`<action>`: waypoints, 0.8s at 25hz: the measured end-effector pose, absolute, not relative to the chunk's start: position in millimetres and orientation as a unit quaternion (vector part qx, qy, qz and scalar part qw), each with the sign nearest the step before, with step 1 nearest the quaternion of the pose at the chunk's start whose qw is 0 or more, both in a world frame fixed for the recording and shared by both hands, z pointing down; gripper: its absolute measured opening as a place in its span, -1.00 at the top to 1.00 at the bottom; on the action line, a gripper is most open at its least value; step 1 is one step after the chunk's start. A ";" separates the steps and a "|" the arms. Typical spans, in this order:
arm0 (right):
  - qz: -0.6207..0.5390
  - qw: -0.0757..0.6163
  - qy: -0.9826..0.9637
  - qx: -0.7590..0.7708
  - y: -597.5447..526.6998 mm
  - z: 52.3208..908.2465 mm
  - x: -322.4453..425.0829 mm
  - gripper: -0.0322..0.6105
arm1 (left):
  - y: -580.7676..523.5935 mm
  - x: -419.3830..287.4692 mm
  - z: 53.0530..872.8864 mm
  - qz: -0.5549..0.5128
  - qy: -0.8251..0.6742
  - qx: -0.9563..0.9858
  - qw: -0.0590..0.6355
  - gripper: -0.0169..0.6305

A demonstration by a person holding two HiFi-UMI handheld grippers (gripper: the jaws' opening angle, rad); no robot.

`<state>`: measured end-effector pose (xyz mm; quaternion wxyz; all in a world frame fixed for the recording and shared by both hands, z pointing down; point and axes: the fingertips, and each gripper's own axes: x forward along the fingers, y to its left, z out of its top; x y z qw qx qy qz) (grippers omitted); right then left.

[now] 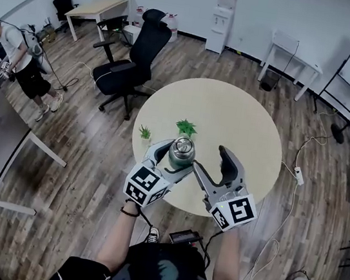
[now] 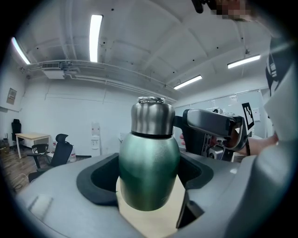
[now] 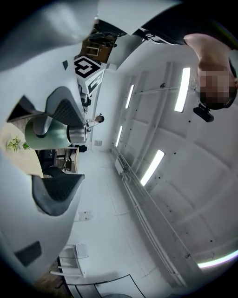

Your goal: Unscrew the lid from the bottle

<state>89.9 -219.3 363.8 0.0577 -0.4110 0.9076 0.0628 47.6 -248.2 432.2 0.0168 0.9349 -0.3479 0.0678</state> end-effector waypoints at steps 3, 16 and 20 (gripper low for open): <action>0.067 0.045 0.918 -0.387 -217.7 365.6 73.1 -0.12 | -244.9 56.4 434.2 0.073 -0.335 0.939 0.014 -0.20; 0.067 0.024 0.928 -0.365 -219.4 377.6 59.0 0.12 | -232.5 82.3 442.3 0.084 -0.293 0.952 0.002 -0.20; 0.085 0.021 0.951 -0.298 -209.1 368.2 52.3 0.13 | -222.6 79.4 433.4 0.072 -0.243 0.967 -0.005 -0.20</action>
